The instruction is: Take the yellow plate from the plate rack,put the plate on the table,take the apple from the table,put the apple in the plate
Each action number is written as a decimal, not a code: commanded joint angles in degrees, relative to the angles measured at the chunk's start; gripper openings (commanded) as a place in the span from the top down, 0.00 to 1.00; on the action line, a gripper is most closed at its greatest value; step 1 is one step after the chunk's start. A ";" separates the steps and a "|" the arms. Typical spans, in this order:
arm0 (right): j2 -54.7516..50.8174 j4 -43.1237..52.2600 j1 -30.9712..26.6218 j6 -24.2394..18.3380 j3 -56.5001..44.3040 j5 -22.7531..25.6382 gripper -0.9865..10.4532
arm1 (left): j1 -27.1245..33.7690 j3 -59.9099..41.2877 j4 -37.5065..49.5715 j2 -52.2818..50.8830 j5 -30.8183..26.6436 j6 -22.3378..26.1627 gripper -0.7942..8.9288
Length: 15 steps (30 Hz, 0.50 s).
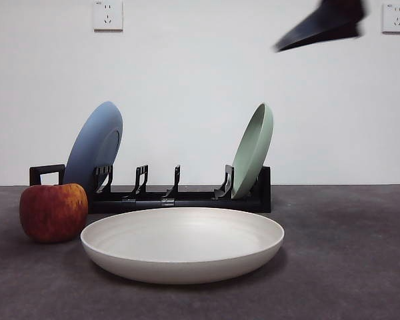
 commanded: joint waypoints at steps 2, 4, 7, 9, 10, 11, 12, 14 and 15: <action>8.55 1.73 5.22 -0.13 5.42 2.91 0.42 | 0.04 -0.24 -2.45 -0.70 -0.11 -3.08 0.92; 13.77 1.88 7.50 -0.46 9.60 3.63 0.41 | -0.04 -0.24 -3.32 -0.92 -0.11 -3.41 0.92; 21.18 1.81 10.16 -0.61 16.28 4.59 0.41 | -0.04 -0.24 -3.32 -1.05 -0.09 -3.48 0.92; 26.10 1.57 11.72 -1.25 21.03 5.55 0.41 | -0.04 -0.24 -3.32 -1.05 -0.07 -3.48 0.93; 28.17 1.38 12.33 -1.33 23.02 5.92 0.41 | -0.04 -0.24 -3.32 -1.05 -0.07 -3.45 0.92; 30.12 1.01 12.85 -1.36 25.00 6.40 0.39 | -0.04 -0.24 -3.32 -1.03 -0.04 -3.45 0.93; 32.48 0.42 13.53 -1.38 27.43 7.39 0.36 | -0.04 -0.24 -3.32 -1.03 -0.04 -3.45 0.93; 36.65 -1.11 14.62 -1.81 31.89 9.38 0.33 | -0.04 -0.24 -3.32 -1.01 -0.04 -3.43 0.93; 39.08 -2.21 15.15 -2.47 34.49 9.97 0.33 | -0.04 -0.24 -3.32 -1.01 -0.07 -3.41 0.93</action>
